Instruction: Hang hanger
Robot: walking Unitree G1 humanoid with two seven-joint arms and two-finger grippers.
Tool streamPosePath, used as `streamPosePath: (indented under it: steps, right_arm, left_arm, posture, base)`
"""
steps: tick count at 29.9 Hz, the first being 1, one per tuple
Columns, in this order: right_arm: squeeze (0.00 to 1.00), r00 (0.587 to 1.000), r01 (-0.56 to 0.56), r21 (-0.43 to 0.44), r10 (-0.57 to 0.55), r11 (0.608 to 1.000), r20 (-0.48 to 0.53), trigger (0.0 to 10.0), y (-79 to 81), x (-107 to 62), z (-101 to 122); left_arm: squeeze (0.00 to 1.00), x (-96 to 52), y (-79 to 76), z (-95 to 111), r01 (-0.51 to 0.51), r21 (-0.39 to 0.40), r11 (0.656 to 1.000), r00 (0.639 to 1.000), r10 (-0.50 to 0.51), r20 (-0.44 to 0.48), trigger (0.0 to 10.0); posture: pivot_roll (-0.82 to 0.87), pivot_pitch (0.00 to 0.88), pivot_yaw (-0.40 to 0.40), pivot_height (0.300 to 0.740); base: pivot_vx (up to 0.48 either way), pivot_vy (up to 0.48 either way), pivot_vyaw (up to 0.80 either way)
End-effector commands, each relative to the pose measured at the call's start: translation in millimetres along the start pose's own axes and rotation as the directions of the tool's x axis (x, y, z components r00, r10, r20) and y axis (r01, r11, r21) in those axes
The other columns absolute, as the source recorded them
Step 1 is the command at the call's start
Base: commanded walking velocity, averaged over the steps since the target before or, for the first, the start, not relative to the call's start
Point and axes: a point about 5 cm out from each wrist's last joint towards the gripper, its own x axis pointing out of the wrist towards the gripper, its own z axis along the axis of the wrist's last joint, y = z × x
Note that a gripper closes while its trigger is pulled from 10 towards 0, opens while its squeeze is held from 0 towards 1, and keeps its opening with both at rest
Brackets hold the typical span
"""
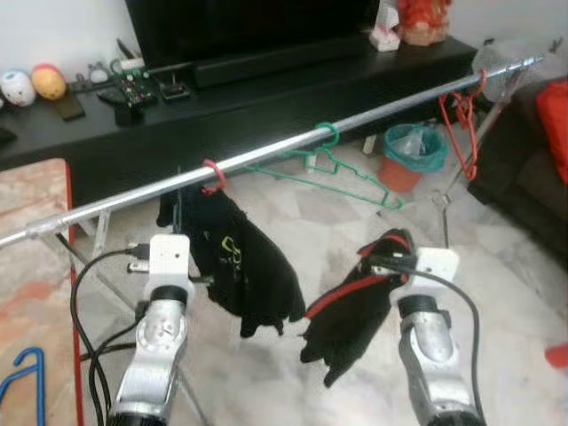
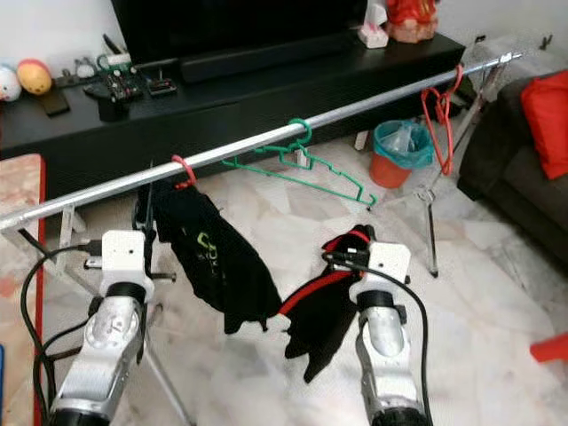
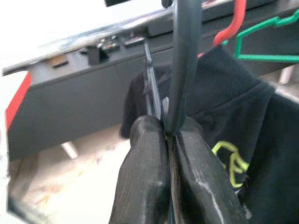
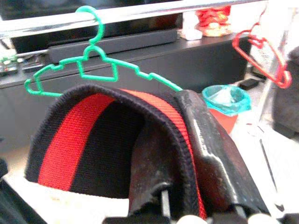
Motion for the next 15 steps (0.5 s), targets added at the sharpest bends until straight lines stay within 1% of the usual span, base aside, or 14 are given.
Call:
streamPosePath:
  steps: [1, 2, 6, 12, 15]
  right_arm:
    - [0.00, 1.000, 0.005, -0.012, -0.005, 1.000, 0.007, 10.0, -3.2, -0.3, 1.2]
    - [0.00, 1.000, 0.005, -0.012, -0.005, 1.000, 0.007, 10.0, -3.2, -0.3, 1.2]
    - [0.00, 1.000, 0.003, -0.014, -0.003, 1.000, 0.006, 10.0, -3.3, -0.1, 1.2]
    - [0.00, 1.000, 0.001, -0.015, -0.001, 1.000, 0.004, 10.0, -3.1, 0.4, 1.2]
    - [0.00, 1.000, 0.001, -0.014, -0.001, 1.000, 0.004, 10.0, -2.7, 0.9, 1.2]
  left_arm:
    - [0.00, -0.5, 0.5, -1.3, -0.012, 0.009, 1.000, 1.000, 0.012, -0.006, 10.0]
    - [0.00, -0.5, 0.5, -1.3, -0.012, 0.009, 1.000, 1.000, 0.012, -0.006, 10.0]
    - [0.00, -1.3, 4.2, -6.5, -0.032, 0.011, 0.999, 0.999, 0.032, -0.034, 10.0]
    - [0.00, -1.9, 5.5, -13.7, -0.043, 0.031, 0.999, 0.996, 0.045, -0.083, 10.0]
    - [0.00, -3.1, 10.8, -19.8, -0.078, 0.044, 0.996, 0.990, 0.083, -0.115, 10.0]
  posture:
    - [0.03, 0.065, 0.004, 0.740]
    - [0.03, 0.065, 0.004, 0.740]
    - [0.03, 0.072, 0.002, 0.740]
    - [0.03, 0.076, 0.001, 0.740]
    - [0.03, 0.081, 0.001, 0.740]
  base:
    - [0.000, -0.480, 0.00]
    - [0.000, -0.480, 0.00]
    - [0.000, 0.000, 0.00]
    - [0.000, 0.000, 0.00]
    - [0.000, 0.000, 0.00]
